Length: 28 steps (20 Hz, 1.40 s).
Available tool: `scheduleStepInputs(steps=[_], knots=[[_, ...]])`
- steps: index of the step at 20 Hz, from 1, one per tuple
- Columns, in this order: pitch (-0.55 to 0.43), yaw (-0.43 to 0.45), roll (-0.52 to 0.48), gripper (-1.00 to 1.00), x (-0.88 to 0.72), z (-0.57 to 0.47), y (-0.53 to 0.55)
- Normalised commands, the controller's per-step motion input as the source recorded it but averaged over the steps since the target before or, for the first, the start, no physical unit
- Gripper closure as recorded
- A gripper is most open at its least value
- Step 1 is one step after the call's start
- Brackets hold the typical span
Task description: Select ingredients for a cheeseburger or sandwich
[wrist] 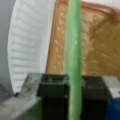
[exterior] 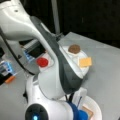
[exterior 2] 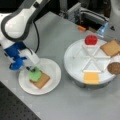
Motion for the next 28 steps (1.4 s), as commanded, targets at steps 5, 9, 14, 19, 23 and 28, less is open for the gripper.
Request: scheduleStepInputs(steps=[5,9,14,19,23,28], knots=[[-0.047,0.039,-0.208,-1.00,-0.09,-0.03,0.12],[-0.051,0.040,-0.215,-1.00,-0.08,-0.03,0.09],[-0.053,0.044,-0.213,-1.00,-0.09,-0.03,0.05],[-0.046,0.053,-0.205,-1.00,-0.11,-0.01,0.01],[-0.034,0.072,-0.207,-1.00,-0.15,0.06,0.02],[-0.005,0.067,-0.224,-1.00,-0.29,0.19,0.12]])
